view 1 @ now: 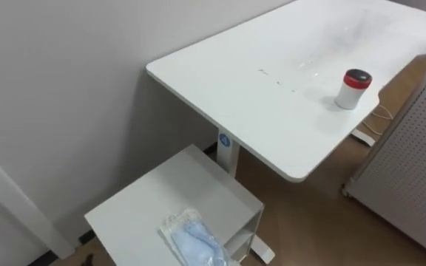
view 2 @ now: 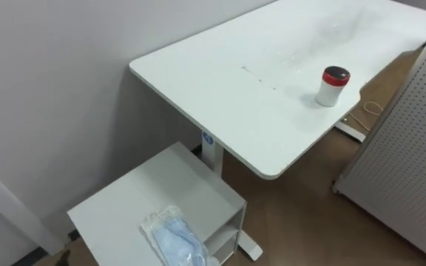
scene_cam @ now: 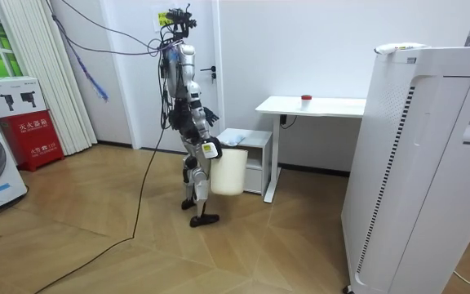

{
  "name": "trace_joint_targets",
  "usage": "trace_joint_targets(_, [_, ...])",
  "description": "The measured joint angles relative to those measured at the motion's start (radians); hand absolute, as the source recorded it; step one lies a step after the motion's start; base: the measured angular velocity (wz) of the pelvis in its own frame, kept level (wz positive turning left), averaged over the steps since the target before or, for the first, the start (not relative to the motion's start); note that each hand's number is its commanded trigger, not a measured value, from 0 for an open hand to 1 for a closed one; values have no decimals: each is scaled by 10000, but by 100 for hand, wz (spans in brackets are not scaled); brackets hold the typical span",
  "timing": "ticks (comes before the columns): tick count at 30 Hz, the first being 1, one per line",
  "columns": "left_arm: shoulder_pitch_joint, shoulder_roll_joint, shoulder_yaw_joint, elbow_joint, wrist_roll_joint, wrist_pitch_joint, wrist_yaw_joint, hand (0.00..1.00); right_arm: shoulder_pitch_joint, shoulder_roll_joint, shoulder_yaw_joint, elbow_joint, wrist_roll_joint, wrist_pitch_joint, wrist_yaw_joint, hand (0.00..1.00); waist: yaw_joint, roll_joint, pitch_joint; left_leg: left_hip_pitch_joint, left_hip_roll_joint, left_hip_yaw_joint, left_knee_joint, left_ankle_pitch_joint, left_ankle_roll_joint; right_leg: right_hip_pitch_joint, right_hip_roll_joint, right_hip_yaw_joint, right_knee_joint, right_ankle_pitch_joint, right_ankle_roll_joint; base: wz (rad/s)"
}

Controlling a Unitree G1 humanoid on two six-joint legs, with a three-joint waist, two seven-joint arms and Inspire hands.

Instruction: Pick garbage

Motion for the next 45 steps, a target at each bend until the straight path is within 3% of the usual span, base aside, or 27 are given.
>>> trace_joint_targets(3, [-493, 14, -373, -6, 154, -132, 400, 0, -551, -1, 452, 352, 153, 4, 118, 100, -81, 163, 46, -309, 0, 37, -33, 78, -10, -326, -15, 9, 67, 14, -23, -3])
trace_joint_targets(6, [-1060, 10, -837, 141, 235, -152, 574, 0, -919, 3, 898, 460, 74, 19, 260, 100, -123, 197, 84, -525, 12, 49, -33, 156, -27, -643, -25, -31, 154, 0, -51, 3])
trace_joint_targets(10, [-2182, -92, -1226, 920, 226, -142, 599, 0, -1517, 8, 1538, 482, 20, 41, 297, 100, -277, 345, 225, -930, 18, 31, 6, 197, -27, -1003, -49, -142, 211, -10, -78, 3])
trace_joint_targets(16, [-2995, -172, -1404, 1591, 217, -135, 793, 0, -2269, 78, 1566, 744, -342, 48, 237, 100, -609, 463, 406, -1653, 49, 38, 161, 223, -25, -1732, -58, -150, 371, -15, -104, -1])
trace_joint_targets(21, [-3607, -187, -1403, 1961, 209, -140, 970, 0, -2513, 80, 1725, 736, -417, 14, 160, 100, -787, 410, 584, -2291, 58, 78, 360, 231, -20, -2482, -122, -137, 766, -104, -170, -2])
trace_joint_targets(28, [-3802, -196, -1618, 2044, 118, -148, 1028, 0, -2686, 72, 1993, 415, -197, -117, 125, 100, -991, 341, 694, -3169, 141, 182, 814, 225, -29, -3589, -187, -38, 1642, -336, -318, -1])
trace_joint_targets(38, [-4031, -156, -2067, 2043, 116, -149, 1275, 0, -2716, 17, 2336, 197, 246, -292, 39, 100, -1254, 348, 710, -4331, 385, 219, 1707, 137, -155, -4954, -70, 260, 2882, -566, -560, -3])
trace_joint_targets(45, [-4403, -134, -2309, 2135, 137, -153, 1438, 0, -2715, 52, 2717, -171, 1098, -304, -102, 100, -1463, 332, 733, -4930, 619, 292, 2508, 4, -319, -5662, -61, 271, 3774, -899, -868, -3])
